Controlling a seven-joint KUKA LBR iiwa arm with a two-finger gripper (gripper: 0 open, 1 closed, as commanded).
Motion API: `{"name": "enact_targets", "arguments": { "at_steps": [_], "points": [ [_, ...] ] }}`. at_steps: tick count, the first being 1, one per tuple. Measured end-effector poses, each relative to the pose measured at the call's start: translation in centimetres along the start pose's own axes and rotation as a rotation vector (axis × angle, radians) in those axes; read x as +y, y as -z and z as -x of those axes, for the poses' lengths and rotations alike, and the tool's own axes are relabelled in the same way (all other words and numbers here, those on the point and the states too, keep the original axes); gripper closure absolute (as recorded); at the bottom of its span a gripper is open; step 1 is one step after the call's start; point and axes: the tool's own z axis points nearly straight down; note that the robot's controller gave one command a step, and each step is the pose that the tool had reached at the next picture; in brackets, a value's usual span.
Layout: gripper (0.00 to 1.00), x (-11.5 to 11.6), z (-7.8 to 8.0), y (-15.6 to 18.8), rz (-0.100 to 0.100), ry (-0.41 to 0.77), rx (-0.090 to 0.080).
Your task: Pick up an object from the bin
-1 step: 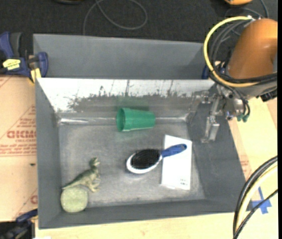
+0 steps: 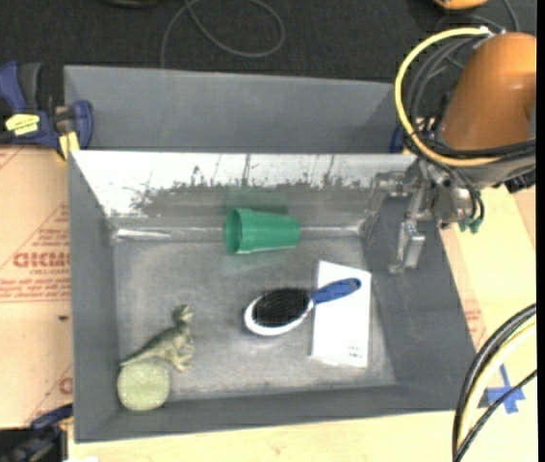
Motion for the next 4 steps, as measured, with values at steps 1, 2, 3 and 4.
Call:
{"name": "enact_targets", "arguments": {
  "at_steps": [1,2,3,4],
  "points": [
    [0.0,2.4,0.0,-5.1,0.0,0.122,-0.002],
    [0.0,8.7,-1.4,-6.5,0.002,0.245,0.002],
    [0.0,9.7,0.4,-6.5,0.002,0.409,-0.001],
    [0.0,11.5,-1.2,-13.5,0.002,0.428,-0.004]
  ]
}}
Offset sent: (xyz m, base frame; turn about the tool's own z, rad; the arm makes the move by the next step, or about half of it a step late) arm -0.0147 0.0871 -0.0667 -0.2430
